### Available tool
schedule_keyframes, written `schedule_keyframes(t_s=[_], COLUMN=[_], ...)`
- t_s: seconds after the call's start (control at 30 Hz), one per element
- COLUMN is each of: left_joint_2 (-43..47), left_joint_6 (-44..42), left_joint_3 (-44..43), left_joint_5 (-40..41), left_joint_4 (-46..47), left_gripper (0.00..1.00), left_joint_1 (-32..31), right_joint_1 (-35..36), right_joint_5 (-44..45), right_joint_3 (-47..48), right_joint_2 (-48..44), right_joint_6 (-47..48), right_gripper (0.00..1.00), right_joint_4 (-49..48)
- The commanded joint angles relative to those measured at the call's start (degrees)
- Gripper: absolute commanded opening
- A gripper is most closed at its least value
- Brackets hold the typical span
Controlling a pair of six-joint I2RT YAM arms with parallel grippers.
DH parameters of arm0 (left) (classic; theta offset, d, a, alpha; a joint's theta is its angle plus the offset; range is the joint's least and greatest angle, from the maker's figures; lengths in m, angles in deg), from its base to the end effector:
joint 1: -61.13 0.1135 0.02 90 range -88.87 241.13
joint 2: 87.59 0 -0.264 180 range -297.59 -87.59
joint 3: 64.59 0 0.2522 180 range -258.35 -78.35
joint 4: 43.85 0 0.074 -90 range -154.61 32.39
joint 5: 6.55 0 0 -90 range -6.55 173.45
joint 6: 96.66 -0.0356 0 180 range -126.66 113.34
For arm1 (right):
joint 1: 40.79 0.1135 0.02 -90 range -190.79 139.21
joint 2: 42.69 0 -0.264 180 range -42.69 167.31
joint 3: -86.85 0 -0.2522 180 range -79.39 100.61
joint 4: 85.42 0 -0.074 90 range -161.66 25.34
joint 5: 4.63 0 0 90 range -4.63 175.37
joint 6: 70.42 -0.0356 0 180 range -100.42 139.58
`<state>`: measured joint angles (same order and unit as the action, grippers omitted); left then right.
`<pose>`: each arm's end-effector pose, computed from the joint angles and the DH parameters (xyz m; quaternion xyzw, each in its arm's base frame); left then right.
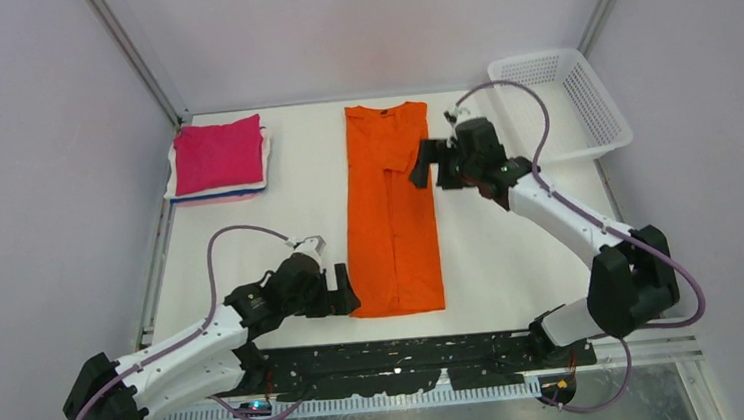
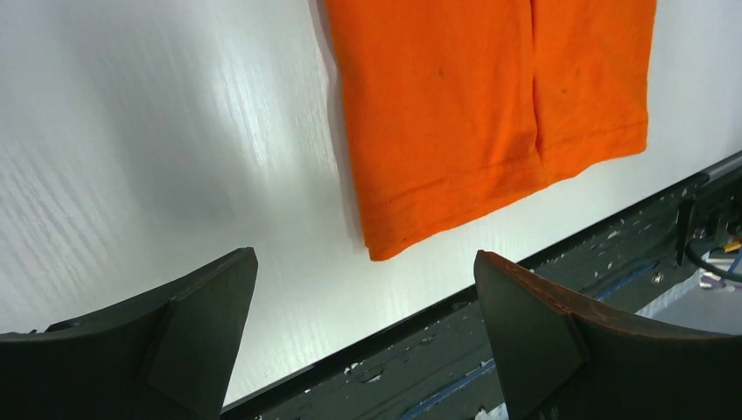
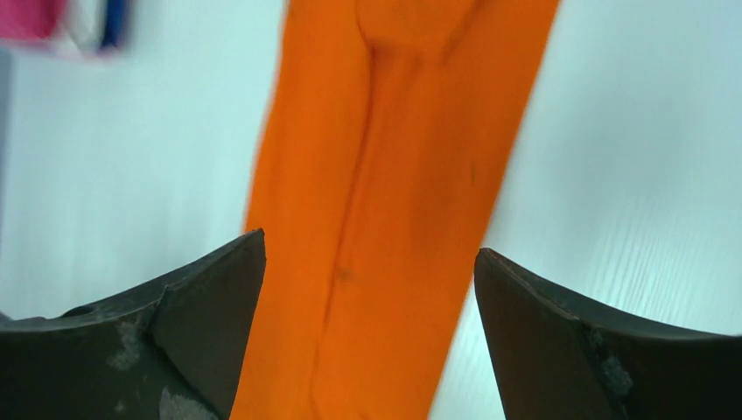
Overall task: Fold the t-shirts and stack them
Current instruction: Rotate the tshirt 90 degrees, then grab the bottom of the folded rectangular tshirt with both arms
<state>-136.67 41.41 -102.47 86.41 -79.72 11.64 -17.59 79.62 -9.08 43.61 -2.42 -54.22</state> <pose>0.1112 -0.1274 0.1838 0.0021 0.9304 -0.2593 0.2591 0.3169 0.1397 0.3069 -0.0330 0.8792 0.2226 0.4199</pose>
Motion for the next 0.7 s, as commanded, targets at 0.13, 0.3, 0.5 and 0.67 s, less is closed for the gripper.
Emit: schedule_keyframes(t_s=[0.13,0.3,0.5,0.67], left_joint_2=[-3.6,-8.4,-14.9,-18.1], left_joint_6=[-2.7,-2.6,-1.5,-1.3], left_joint_3=[1.4,1.3,0.8,0.5], left_joint_5=[-9.4,-8.4,-9.3,-10.6], left_joint_4=[6.2,6.6,9.5,9.0], left_gripper=[0.79,0.67,0.56,0.26], left_joint_1=[1.4,1.5,1.5,1.6], right_joint_1=[8.1,14.5,19.6,21.4], right_joint_5=[-3.1,-5.8,-0.1,3.7], right_joint_3=[-33.1,-37.9,-41.4,-43.1], right_joint_2=[-18.1,-23.7,-27.5,-29.4], right_joint_6=[-11.0,-14.6,-19.7,-21.7], right_gripper=[0.98,1.00,0.89,0.83], right_joint_4=[-0.5,2.2,6.0,8.1])
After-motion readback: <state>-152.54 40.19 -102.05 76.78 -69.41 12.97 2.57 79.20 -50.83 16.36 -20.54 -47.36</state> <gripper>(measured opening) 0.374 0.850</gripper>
